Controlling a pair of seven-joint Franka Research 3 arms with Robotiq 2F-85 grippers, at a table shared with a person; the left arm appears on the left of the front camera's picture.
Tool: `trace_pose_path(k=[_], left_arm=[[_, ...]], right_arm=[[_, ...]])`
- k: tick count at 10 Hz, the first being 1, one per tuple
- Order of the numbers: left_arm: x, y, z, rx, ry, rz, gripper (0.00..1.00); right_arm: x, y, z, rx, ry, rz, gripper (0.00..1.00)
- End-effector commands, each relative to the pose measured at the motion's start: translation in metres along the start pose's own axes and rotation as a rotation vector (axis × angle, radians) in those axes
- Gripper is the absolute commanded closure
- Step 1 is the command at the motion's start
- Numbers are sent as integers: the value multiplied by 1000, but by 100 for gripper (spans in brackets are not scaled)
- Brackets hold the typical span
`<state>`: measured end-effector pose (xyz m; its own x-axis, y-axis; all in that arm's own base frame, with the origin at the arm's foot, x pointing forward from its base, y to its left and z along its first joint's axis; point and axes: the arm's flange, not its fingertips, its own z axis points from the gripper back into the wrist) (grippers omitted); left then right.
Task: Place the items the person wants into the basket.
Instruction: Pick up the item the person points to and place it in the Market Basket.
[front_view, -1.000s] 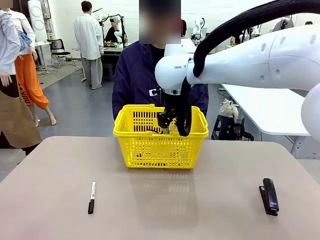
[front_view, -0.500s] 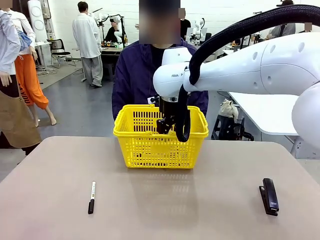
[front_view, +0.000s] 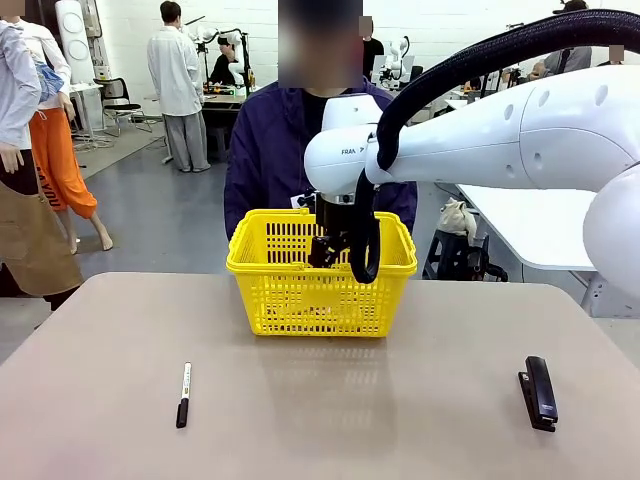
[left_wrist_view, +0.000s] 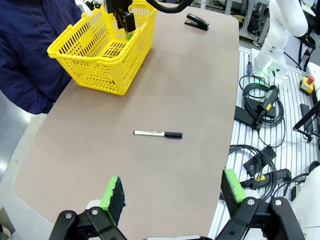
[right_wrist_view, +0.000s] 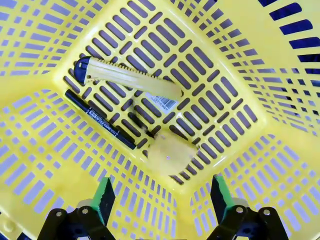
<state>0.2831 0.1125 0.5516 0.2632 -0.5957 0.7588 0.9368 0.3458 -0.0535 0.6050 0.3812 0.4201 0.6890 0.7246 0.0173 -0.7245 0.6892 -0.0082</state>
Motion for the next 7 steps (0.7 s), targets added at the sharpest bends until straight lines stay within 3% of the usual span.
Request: trace_pose_path(k=[1,5,7], left_arm=[[-2,0,1,-5,-21,-18,0],[-2,0,1,-5,-21,-18,0],[-2,0,1,-5,-21,-18,0]], right_arm=[[5,0,5,-24,-14,20,0],[-2,0,18,-9,-52,25,0],[-21,8,39,11,-45,7,0]])
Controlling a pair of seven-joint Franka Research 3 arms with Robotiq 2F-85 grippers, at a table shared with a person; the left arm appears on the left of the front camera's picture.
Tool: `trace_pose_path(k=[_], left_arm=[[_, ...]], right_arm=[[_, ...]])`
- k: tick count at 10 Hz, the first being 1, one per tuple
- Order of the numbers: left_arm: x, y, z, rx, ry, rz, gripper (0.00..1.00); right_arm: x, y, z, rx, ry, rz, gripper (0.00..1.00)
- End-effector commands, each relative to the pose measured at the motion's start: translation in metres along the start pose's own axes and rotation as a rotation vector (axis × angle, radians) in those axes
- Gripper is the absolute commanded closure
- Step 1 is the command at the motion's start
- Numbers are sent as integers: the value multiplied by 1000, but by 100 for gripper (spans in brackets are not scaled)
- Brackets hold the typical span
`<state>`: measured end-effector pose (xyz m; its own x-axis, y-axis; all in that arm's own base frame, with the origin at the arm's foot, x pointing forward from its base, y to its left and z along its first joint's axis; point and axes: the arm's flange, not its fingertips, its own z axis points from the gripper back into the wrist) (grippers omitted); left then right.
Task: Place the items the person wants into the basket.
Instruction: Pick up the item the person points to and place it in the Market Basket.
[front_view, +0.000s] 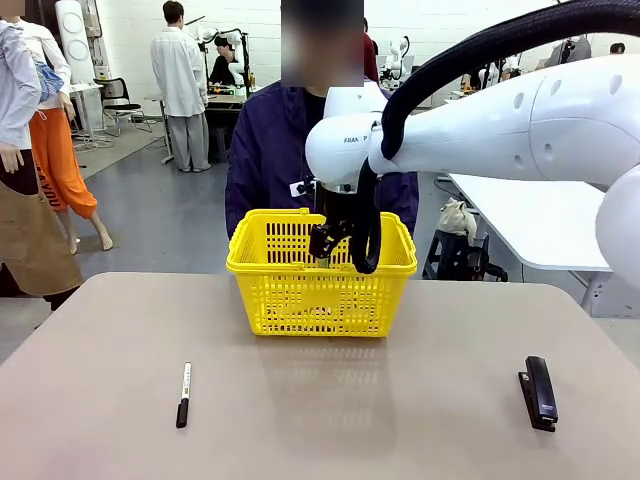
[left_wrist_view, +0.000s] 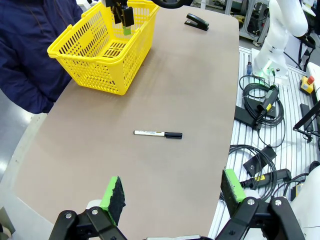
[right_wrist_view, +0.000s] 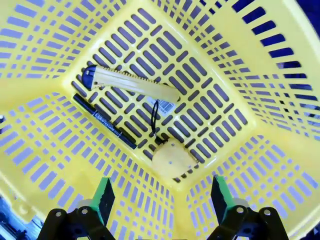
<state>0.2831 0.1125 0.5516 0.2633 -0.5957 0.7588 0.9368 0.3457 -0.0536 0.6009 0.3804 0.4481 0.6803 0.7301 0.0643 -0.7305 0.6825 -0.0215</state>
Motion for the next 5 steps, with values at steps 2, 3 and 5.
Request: trace_pose_path(k=[2,3,5], left_arm=[[-2,0,1,-5,-21,-18,0],[-2,0,1,-5,-21,-18,0],[-2,0,1,-5,-21,-18,0]], right_arm=[[-76,22,61,9,20,-26,0],[-117,27,82,-10,26,-27,0],[-216,26,119,-50,-22,-69,0]])
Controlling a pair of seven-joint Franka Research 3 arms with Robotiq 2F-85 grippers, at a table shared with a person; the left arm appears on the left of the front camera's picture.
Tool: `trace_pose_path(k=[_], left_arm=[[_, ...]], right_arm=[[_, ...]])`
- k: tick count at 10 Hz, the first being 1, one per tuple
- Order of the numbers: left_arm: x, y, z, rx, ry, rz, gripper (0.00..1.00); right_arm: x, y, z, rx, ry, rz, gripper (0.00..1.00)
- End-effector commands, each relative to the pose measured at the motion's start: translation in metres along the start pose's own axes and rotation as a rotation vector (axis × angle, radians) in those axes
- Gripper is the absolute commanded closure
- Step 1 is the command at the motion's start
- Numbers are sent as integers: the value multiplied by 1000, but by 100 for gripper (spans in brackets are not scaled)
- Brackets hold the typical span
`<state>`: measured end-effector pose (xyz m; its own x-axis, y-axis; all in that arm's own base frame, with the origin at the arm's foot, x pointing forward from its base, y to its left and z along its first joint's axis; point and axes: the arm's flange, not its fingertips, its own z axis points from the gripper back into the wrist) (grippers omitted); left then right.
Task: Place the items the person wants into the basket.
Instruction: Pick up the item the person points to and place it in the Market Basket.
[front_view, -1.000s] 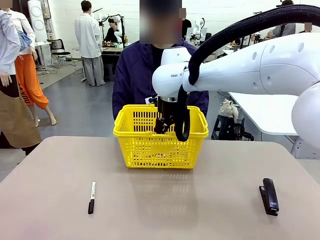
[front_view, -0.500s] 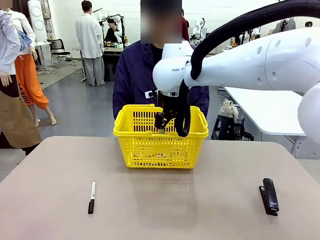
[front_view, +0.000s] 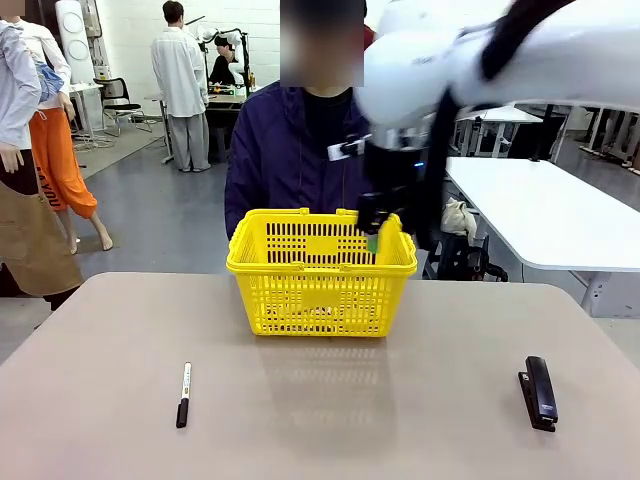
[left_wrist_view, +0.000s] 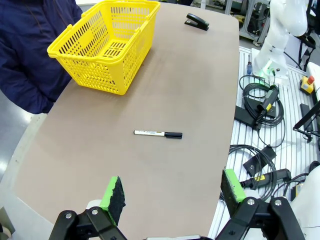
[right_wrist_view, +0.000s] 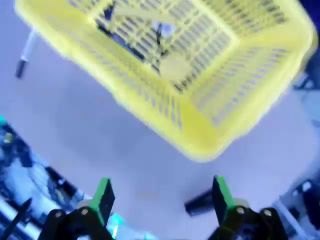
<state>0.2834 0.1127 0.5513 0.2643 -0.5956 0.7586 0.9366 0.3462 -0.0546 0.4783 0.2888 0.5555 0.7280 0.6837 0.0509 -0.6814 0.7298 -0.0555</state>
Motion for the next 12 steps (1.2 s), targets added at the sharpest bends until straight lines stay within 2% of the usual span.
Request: trace_pose_path(k=[1,3,4,7,9,10,12], left_arm=[[-2,-1,1,-5,-21,-19,0],[-2,-1,1,-5,-21,-19,0],[-2,-1,1,-5,-21,-19,0],[-2,-1,1,-5,-21,-19,0],[-2,-1,1,-5,-21,-19,0],[-2,-1,1,-5,-21,-19,0],[-2,-1,1,-5,-21,-19,0]], right_arm=[[-110,-4,6,-47,-28,1,0],[-171,-13,10,-39,-80,-12,0],[-184,-24,8,-10,-94,-25,0],[-200,-50,-6,32,-185,-52,0],[-204,-53,-7,58,-206,-100,0],[-205,-55,-1,4,-150,-84,0],[-205,-55,-1,4,-150,-84,0]])
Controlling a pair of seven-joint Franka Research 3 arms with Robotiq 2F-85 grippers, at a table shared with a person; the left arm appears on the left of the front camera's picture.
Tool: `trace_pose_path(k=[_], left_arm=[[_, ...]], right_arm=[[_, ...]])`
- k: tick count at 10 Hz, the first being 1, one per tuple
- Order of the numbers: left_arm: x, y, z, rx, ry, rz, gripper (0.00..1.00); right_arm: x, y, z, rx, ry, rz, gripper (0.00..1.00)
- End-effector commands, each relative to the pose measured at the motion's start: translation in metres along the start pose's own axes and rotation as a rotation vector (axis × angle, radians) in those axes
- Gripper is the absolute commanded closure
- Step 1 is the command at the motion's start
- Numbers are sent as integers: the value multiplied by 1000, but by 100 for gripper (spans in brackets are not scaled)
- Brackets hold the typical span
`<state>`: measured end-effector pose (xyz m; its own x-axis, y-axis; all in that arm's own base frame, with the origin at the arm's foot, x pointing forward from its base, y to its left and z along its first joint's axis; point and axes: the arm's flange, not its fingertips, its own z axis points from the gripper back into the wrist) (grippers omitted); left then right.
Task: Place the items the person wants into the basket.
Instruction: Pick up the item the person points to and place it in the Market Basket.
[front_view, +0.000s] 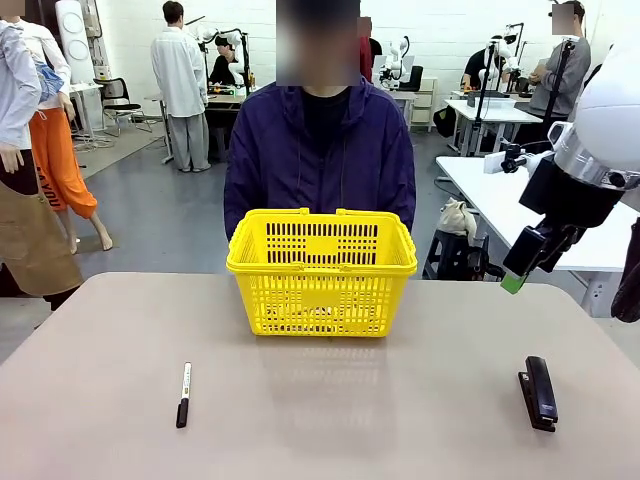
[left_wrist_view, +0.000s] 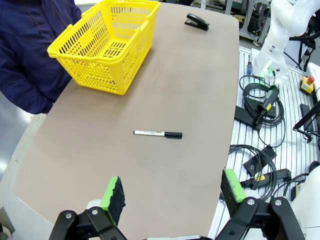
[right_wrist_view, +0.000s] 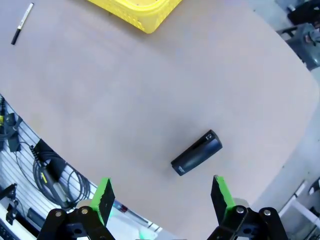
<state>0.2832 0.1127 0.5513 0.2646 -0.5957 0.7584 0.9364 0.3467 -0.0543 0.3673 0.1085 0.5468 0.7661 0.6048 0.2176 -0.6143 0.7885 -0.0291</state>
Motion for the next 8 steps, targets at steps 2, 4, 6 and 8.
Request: trace_pose_path(k=[2,4,6,8], left_arm=[[-2,-1,1,-5,-22,-19,0],[-2,-1,1,-5,-22,-19,0],[-2,-1,1,-5,-22,-19,0],[-2,-1,1,-5,-22,-19,0]], right_arm=[[0,0,1,-10,14,9,0],[0,0,1,-10,14,9,0],[0,0,1,-10,14,9,0],[0,0,1,-10,14,9,0]])
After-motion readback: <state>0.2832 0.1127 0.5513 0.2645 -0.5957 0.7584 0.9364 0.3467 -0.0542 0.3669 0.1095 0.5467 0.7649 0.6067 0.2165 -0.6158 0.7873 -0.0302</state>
